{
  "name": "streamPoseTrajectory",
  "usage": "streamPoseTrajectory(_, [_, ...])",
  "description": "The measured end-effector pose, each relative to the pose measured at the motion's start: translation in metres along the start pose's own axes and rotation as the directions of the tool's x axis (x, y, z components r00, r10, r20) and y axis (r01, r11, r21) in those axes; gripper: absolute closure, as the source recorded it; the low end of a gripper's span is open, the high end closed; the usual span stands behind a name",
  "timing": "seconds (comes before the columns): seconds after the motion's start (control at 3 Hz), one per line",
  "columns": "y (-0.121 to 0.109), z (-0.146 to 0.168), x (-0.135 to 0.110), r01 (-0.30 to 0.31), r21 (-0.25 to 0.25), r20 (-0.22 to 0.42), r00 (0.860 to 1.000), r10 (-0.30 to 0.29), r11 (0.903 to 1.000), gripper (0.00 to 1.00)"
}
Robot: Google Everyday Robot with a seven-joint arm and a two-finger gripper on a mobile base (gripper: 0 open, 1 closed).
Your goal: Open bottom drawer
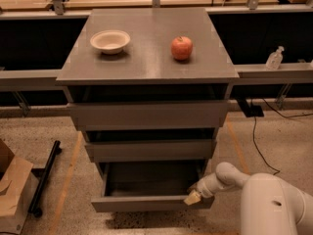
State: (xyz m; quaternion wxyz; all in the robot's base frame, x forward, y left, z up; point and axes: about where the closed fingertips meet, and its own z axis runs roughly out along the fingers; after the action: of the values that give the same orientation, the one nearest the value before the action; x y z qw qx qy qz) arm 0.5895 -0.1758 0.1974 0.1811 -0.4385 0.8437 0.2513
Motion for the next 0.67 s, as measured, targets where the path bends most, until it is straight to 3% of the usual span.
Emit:
streamPoseTrajectory(0.33, [0.0000,0.0003,0.0002,0.000,0.000,0.000,1.000,0.000,1.0000,0.65])
streamPoseTrajectory(0.67, [0.0055,0.0099,0.0087,-0.023,-0.039,-0.044,0.999,0.021,0.9990,0.42])
